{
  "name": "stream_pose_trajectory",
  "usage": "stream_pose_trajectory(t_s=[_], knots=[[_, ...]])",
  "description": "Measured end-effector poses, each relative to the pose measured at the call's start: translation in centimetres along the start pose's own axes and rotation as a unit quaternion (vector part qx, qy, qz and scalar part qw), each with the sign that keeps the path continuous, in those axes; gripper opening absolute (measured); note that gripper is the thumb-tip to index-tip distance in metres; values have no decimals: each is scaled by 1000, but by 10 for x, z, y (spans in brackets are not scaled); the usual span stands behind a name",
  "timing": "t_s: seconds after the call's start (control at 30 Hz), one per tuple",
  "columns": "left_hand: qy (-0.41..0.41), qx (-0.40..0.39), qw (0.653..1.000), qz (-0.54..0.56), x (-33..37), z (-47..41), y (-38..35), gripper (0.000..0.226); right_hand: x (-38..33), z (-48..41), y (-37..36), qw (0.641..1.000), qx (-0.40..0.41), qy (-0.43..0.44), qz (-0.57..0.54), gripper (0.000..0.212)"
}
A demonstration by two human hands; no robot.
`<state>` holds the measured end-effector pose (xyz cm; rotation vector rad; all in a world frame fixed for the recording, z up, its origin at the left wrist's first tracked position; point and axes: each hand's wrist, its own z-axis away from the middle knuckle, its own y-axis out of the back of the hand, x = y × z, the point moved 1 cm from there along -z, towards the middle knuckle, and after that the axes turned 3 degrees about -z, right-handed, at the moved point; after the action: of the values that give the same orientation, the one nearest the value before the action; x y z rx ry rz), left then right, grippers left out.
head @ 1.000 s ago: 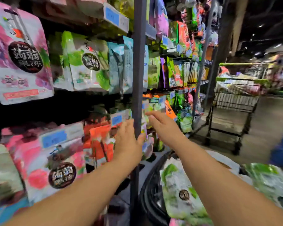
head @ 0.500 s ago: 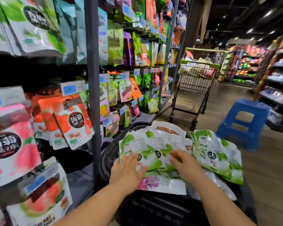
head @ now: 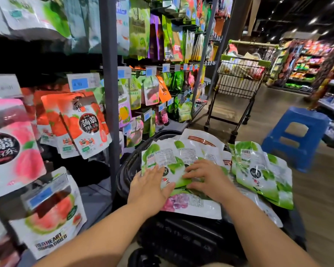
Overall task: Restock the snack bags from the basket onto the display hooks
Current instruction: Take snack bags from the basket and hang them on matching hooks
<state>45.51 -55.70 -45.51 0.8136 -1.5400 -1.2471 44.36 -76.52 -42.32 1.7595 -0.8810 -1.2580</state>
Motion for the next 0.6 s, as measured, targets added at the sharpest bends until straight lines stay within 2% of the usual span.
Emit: stream_pose_trajectory(t_s=[0.13,0.23,0.33,0.43,0.5,0.6], knots=[[-14,-3,1000,25,0,3,3,70,-3,-10,-8,999,11,16,-50,11],[-24,17,995,94,-1,6,9,69,-8,-14,-8,990,45,-10,-132,26],[-26,52,975,216,-6,6,14,62,-16,-20,-2,979,94,-23,-180,16],[-23,70,942,328,-14,5,18,43,-26,-25,9,965,137,-15,-222,23],[-9,85,924,372,-19,0,22,35,-31,-25,16,957,165,-3,-239,28],[-6,83,913,399,-23,-10,34,28,-37,-26,27,930,221,8,-293,23]])
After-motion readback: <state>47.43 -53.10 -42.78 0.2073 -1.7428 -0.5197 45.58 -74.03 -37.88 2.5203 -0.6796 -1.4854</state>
